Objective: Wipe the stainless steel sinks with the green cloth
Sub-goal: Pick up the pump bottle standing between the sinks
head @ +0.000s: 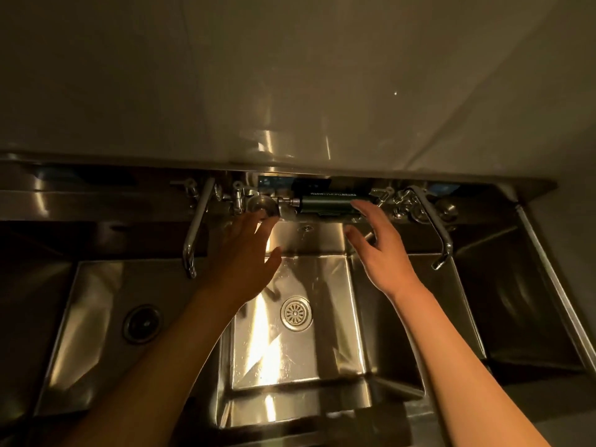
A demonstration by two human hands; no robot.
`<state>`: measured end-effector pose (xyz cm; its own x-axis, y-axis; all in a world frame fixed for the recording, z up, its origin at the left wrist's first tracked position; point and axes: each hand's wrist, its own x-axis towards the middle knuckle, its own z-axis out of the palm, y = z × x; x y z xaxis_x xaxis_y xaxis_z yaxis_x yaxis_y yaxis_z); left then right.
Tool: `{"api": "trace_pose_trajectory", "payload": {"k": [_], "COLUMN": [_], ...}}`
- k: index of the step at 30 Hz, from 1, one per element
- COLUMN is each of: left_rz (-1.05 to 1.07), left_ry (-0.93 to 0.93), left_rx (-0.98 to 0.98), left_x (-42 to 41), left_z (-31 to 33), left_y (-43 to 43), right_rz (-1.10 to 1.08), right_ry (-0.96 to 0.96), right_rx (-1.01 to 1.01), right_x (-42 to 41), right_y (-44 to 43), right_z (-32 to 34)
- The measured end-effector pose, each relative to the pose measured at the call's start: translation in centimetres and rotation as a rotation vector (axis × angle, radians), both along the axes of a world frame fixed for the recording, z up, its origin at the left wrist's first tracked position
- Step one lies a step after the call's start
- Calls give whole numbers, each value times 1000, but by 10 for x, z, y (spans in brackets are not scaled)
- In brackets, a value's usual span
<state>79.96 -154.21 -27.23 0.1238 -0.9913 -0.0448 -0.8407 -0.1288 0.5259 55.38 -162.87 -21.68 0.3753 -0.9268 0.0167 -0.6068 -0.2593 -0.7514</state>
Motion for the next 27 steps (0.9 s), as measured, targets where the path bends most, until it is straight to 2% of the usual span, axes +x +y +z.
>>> {"api": "trace_pose_trajectory", "payload": {"k": [6, 14, 21, 24, 27], "left_rz": [86, 154, 180, 188, 190], "left_ry": [-7, 38, 52, 49, 57], "left_rx": [17, 63, 64, 67, 54], "left_x": [-12, -17, -15, -16, -19], "left_z": [-24, -44, -58, -64, -67], "left_y": [-19, -44, -48, -48, -47], "right_rz": [99, 294, 274, 250, 260], "right_ry": [99, 505, 512, 506, 585], "right_rx": [56, -91, -124, -196, -304], "right_x": [0, 12, 18, 22, 26], "right_y": [-59, -136, -153, -156, -157], "right_z": [-42, -109, -140, -145, -149]}}
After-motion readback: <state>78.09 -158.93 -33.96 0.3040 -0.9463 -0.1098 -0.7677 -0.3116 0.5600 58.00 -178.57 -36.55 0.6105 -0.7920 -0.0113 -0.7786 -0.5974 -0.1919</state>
